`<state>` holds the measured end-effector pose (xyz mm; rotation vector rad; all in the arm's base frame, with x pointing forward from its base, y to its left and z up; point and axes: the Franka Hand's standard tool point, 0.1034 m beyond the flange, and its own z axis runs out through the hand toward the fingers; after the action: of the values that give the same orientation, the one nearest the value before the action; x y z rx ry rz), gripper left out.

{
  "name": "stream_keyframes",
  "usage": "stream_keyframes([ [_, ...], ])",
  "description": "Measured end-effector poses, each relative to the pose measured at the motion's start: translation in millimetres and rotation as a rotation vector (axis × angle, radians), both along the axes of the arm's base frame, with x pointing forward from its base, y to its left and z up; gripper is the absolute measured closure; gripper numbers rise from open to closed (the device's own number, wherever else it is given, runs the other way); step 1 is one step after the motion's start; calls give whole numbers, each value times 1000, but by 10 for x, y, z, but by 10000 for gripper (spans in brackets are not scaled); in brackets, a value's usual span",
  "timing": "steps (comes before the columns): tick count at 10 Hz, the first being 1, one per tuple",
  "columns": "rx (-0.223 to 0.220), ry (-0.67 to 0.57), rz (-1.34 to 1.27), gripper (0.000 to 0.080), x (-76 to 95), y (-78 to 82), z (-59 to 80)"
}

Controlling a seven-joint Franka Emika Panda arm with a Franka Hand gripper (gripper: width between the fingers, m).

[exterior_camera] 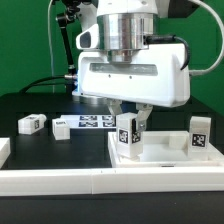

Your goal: Assemble square table

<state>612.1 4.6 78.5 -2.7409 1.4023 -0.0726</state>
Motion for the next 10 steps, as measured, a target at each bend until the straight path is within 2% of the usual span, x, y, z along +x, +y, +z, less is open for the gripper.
stream_keyframes([
  [2, 19, 3, -116, 508, -2, -8, -1],
  [4, 17, 2, -98, 508, -3, -5, -3],
  [6, 11, -2, -3, 196, -1, -3, 1],
  [7, 3, -7, 96, 164, 0, -6, 3],
  [10, -26, -25, 492, 151, 4, 24, 6],
])
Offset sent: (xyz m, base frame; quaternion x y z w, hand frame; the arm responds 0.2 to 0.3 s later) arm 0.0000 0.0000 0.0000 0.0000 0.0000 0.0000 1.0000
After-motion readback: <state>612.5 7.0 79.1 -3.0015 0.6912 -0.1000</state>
